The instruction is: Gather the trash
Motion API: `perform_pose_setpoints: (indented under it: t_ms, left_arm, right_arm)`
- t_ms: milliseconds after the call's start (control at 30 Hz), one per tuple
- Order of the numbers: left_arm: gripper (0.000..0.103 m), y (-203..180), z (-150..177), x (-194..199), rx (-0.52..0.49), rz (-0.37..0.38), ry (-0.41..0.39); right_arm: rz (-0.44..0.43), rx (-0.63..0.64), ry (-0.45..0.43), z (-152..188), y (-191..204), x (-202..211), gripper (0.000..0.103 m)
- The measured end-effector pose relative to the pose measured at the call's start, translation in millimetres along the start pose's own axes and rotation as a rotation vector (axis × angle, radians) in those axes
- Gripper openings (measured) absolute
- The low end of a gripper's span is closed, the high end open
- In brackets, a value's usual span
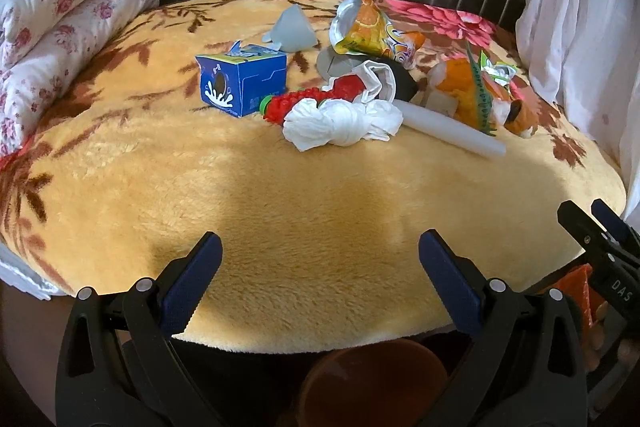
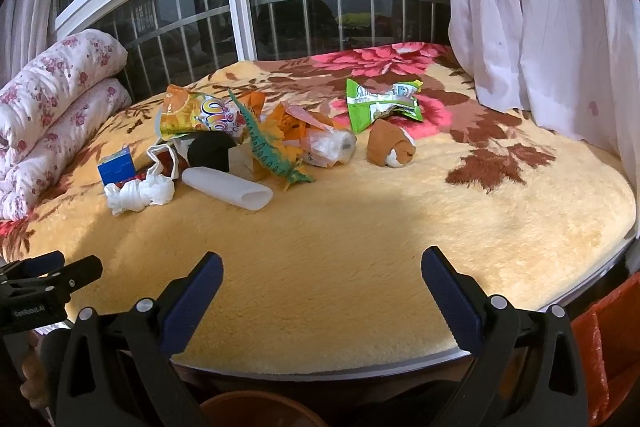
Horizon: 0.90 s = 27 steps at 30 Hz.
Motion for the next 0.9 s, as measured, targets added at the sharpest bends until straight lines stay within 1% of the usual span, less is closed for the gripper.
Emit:
perform_pose_setpoints:
  t_ms: [100,300,433,600,900]
  left_arm:
    - [0.096,0.9,0.0,-0.6,0.002,0.001,0.001]
    - [0.096,5.9,1.0,-3.4,0.021,0.022,0.012]
    - [0.096,6.7,0.9,-3.1,0.013,0.002,0.007]
    - [0.096,9.5,-1.1,-2.7,0.023,0.0,0.008]
    - [0.096,10.4,-8.2,-0.7,0.003,-0.029,-0.012]
  right_arm:
    - [-0.005,0.003,0.004,-0.6,-0.2,-0.2,0.098]
    - [-0.016,0.055,0.001,-9.9,8.0,-1.7,0.098]
    - [-0.032,0.066,-0.008,-15.8,12.9,-1.3,0.098]
    - [-0.057,0.077,-0.007,-20.2,19.3,-2.9,0.098]
    - [-0.079,0.098,0.001,-19.5,25.5,-1.8,0.098]
Point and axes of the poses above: each gripper's, at about its wrist camera, not at the fingertips, and x roughly against the way its jaws point, y to its left, z to its underside, the point moved 2 cm from there along -x, roughly the way its jaws point, and after that the axes turned 1 degree about -y, right-handed, at the moved point
